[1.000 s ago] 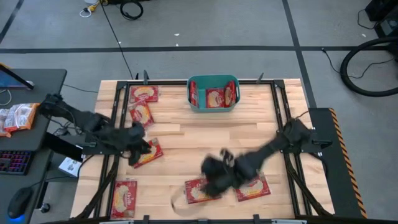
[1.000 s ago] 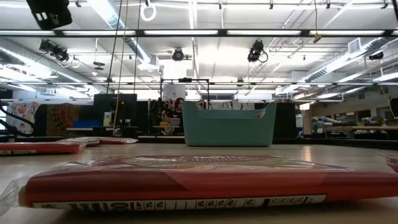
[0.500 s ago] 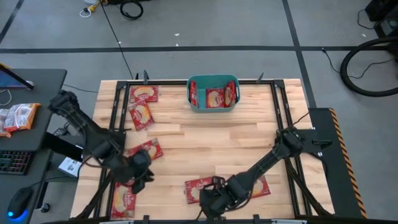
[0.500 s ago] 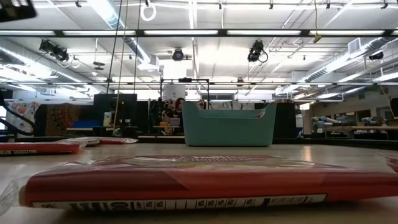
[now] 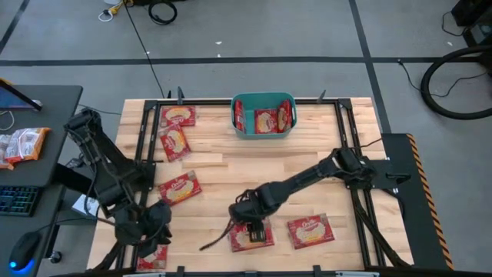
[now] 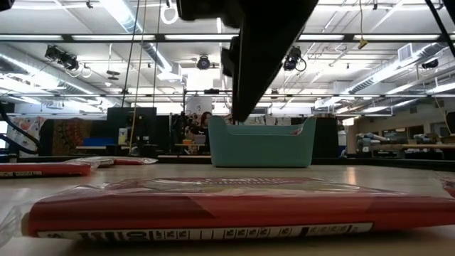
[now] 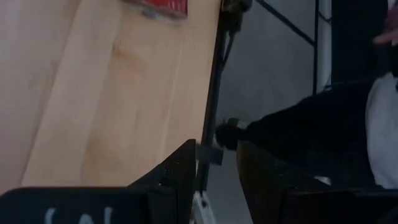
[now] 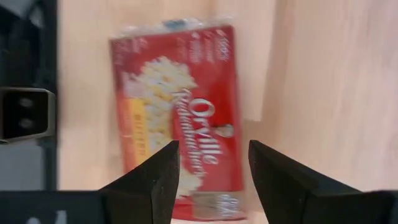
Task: Sort popcorn bags into baskets
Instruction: Put the popcorn bag into the bin
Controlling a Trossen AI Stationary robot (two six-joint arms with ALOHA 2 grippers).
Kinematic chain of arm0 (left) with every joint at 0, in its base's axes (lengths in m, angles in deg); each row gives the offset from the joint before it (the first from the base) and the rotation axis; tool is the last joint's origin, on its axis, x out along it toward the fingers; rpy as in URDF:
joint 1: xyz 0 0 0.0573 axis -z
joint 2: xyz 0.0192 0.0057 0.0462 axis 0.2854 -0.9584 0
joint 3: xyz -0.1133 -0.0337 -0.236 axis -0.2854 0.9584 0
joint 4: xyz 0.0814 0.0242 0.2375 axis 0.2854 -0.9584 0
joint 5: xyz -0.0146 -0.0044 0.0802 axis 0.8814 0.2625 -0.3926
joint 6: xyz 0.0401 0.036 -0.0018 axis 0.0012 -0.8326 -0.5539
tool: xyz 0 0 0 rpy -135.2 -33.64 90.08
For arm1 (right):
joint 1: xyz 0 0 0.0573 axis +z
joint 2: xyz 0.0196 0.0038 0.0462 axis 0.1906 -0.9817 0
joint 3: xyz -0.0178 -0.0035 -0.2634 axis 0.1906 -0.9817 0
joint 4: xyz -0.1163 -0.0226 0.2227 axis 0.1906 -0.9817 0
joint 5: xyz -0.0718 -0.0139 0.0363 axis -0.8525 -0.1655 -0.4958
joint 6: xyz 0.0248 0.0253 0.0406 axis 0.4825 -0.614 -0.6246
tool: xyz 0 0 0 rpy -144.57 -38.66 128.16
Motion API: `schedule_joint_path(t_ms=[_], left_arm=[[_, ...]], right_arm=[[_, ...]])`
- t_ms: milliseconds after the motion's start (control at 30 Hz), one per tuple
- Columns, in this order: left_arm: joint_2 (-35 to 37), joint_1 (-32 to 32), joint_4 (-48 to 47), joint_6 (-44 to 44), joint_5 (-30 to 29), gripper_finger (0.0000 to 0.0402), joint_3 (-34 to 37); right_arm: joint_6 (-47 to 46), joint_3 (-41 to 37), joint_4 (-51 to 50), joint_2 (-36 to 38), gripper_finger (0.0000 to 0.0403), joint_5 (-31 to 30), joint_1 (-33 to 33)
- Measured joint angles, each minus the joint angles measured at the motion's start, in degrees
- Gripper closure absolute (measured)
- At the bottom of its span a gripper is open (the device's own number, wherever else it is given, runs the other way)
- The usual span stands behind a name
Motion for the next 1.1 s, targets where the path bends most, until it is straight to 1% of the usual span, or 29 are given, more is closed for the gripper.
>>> schedule_joint_path(t_ms=[100, 200, 433, 533, 700, 833, 967, 1100], left_arm=[[0.0, 0.6, -2.0, -0.2, 0.0, 0.028, 0.0], [0.0, 0.5, -4.8, 0.1, 0.3, 0.028, 0.0], [0.0, 0.3, -13.4, -1.8, -0.3, 0.028, 0.0], [0.0, -0.6, -15.2, -1.8, -0.2, 0.028, 0.1], [0.0, -2.3, -15.6, -3.8, -0.2, 0.028, 0.1], [0.0, -3.1, -16.3, -5.8, -0.3, 0.028, 0.1], [0.0, -3.1, -17.0, -6.2, -0.9, 0.028, 0.1], [0.0, -4.6, -19.7, -5.9, -3.7, 0.028, 0.1]], right_arm=[[2.7, -1.5, 0.4, 0.0, 0.0207, 1.9, -1.3], [3.0, -3.0, 0.6, 0.0, 0.0207, 4.9, -2.2], [5.2, -3.4, 2.7, -0.7, 0.0208, 5.1, -2.6], [5.7, -3.4, 3.3, -2.7, 0.0208, 6.9, -2.8], [8.5, -2.6, 3.5, -6.2, 0.0208, 6.3, -1.9], [11.6, -2.8, 4.9, -6.8, 0.0209, 3.0, -0.8], [12.8, -2.6, 5.5, -6.9, 0.0227, 2.9, -0.5], [14.2, -2.7, 6.4, -7.0, 0.0269, 2.9, -0.5]])
